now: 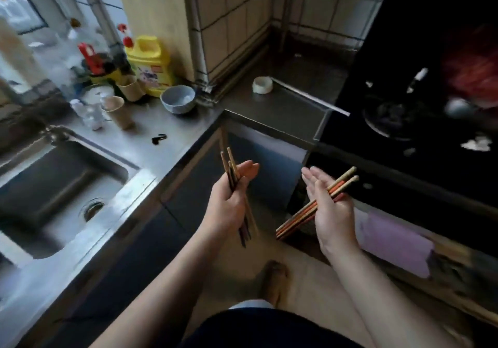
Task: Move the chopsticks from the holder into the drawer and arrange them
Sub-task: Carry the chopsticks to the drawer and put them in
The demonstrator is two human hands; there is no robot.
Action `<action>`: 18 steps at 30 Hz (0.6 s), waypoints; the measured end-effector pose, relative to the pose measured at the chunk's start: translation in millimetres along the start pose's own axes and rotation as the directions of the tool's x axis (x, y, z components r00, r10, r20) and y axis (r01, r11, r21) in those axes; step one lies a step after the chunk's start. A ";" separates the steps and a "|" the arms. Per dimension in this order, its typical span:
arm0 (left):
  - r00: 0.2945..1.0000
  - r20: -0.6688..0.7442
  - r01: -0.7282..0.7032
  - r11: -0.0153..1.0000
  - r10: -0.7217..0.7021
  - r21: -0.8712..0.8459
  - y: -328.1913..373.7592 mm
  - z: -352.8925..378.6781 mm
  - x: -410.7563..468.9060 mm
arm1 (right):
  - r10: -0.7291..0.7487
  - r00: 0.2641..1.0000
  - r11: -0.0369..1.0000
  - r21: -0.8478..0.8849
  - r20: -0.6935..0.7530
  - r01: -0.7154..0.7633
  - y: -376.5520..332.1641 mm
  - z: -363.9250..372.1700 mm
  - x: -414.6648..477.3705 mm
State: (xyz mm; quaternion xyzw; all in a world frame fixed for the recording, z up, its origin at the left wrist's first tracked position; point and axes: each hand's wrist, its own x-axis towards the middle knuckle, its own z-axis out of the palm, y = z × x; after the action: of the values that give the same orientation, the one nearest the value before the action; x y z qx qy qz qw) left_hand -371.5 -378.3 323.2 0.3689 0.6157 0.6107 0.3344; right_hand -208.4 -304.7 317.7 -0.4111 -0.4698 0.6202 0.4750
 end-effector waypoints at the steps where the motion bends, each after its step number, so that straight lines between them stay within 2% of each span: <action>1: 0.999 0.045 0.016 1.000 -0.016 -0.002 -4.0 20.3 13.0 | -0.011 0.999 1.000 -0.023 -0.050 0.010 -0.3 -18.6 10.6; 7: 0.957 0.288 0.036 0.999 -0.040 0.018 -22.7 143.9 75.9 | -0.009 0.940 0.986 -0.162 -0.342 -0.050 -7.3 -122.3 63.7; 12: 0.842 0.528 0.096 0.994 -0.110 0.054 -43.4 226.8 105.9 | -0.065 0.867 0.950 -0.296 -0.494 -0.098 -6.4 -182.9 87.1; 18: 0.777 0.601 0.149 0.982 -0.187 0.113 -75.7 304.6 114.8 | -0.045 0.769 0.954 -0.256 -0.637 -0.156 6.4 -240.5 107.1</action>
State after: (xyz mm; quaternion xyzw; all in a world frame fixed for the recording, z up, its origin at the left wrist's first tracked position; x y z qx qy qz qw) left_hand -170.1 -124.0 242.8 0.4992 0.5235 0.4085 0.5566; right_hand -2.3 -154.7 251.6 -0.6762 -0.3555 0.3814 0.5205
